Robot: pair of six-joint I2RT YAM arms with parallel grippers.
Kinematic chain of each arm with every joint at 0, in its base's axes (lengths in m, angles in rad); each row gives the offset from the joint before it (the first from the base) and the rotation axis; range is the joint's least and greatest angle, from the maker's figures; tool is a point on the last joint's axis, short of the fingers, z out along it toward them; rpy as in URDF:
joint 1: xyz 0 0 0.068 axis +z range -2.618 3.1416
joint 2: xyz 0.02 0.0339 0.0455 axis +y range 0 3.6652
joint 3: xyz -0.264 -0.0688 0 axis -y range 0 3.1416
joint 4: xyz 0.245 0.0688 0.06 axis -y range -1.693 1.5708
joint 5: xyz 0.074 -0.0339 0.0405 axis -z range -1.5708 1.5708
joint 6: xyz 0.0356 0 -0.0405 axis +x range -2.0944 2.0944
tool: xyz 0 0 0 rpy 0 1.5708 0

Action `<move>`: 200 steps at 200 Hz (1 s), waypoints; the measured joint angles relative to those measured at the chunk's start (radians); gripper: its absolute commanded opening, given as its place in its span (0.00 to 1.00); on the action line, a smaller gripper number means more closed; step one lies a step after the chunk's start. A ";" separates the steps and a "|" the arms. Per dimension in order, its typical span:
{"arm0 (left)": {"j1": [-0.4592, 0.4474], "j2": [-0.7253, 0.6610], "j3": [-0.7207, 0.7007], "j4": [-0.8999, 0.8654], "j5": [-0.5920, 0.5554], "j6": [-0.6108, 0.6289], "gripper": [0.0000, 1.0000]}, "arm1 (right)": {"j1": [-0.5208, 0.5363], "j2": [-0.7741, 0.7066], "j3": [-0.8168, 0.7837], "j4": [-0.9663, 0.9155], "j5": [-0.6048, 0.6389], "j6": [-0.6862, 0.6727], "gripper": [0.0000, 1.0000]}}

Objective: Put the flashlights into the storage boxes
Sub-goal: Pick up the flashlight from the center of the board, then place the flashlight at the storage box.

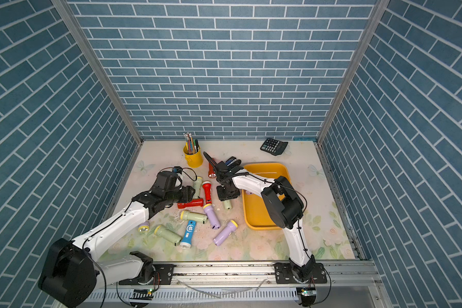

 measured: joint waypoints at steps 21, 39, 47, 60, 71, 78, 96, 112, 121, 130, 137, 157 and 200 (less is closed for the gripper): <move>0.000 -0.017 -0.003 0.027 0.031 0.006 0.58 | -0.023 -0.068 -0.060 0.063 -0.031 0.015 0.37; -0.002 -0.018 -0.003 0.054 0.050 0.015 0.58 | -0.040 -0.124 -0.102 0.111 -0.055 0.031 0.37; -0.005 -0.018 -0.003 0.066 0.058 0.018 0.58 | -0.048 -0.148 -0.121 0.131 -0.064 0.033 0.37; -0.011 -0.015 -0.003 0.090 0.070 0.019 0.58 | -0.062 -0.188 -0.150 0.160 -0.080 0.040 0.37; -0.018 -0.005 -0.003 0.113 0.080 0.019 0.58 | -0.078 -0.219 -0.173 0.178 -0.093 0.048 0.37; -0.026 0.006 -0.002 0.127 0.085 0.020 0.58 | -0.087 -0.237 -0.184 0.186 -0.105 0.054 0.37; -0.055 0.045 0.003 0.149 0.097 0.021 0.58 | -0.117 -0.274 -0.205 0.205 -0.126 0.064 0.37; -0.088 0.088 0.020 0.164 0.106 0.022 0.58 | -0.155 -0.313 -0.227 0.214 -0.140 0.066 0.37; -0.106 0.118 0.038 0.171 0.113 0.022 0.58 | -0.183 -0.336 -0.238 0.214 -0.148 0.066 0.37; -0.123 0.151 0.063 0.177 0.120 0.023 0.58 | -0.217 -0.361 -0.248 0.209 -0.164 0.066 0.37; -0.135 0.176 0.083 0.182 0.124 0.023 0.58 | -0.243 -0.377 -0.252 0.203 -0.171 0.066 0.37; -0.173 0.246 0.143 0.209 0.136 0.023 0.58 | -0.319 -0.419 -0.257 0.179 -0.183 0.055 0.37; -0.225 0.360 0.204 0.286 0.176 0.002 0.58 | -0.473 -0.430 -0.278 0.119 -0.260 0.003 0.37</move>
